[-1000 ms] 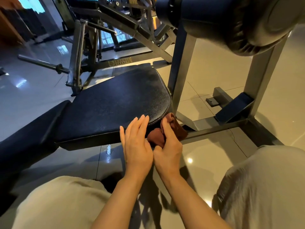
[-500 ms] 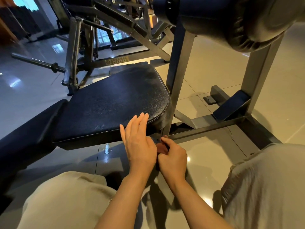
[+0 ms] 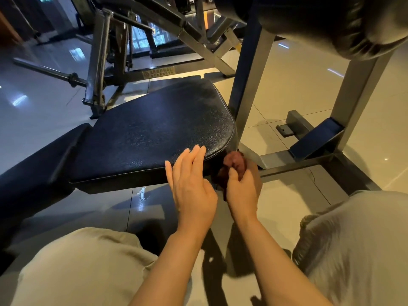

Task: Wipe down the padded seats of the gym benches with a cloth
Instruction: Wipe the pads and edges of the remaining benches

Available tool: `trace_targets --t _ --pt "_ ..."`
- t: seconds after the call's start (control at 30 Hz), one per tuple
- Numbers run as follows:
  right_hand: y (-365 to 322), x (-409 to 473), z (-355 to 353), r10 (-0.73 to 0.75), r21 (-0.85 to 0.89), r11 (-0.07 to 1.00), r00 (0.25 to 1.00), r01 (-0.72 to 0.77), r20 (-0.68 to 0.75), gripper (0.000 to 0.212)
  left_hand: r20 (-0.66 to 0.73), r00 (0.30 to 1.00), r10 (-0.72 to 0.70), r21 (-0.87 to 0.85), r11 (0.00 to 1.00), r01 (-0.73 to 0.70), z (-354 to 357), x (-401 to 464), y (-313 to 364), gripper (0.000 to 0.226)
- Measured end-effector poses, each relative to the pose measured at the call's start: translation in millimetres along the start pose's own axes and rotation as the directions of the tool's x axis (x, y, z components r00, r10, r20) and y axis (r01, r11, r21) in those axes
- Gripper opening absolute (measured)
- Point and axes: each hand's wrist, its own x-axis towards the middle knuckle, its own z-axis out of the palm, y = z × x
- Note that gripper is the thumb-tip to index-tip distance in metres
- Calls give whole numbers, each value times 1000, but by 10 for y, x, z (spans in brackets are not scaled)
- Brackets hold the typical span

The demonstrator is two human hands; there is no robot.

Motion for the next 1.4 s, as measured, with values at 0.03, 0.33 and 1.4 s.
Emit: trace_targets --t 0.03,0.33,1.4 --pt "36 52 -15 69 -11 997 995 -70 -67 12 8 1000 2 1 1000 -2 -8 -7 -1 71" --pt "-183 -8 -34 -212 59 976 977 210 25 58 -22 1000 -10 -5 1000 10 17 4 15 68" --pt "-211 85 -35 -197 59 977 973 205 -119 41 -19 1000 2 36 999 -1 41 14 20 70"
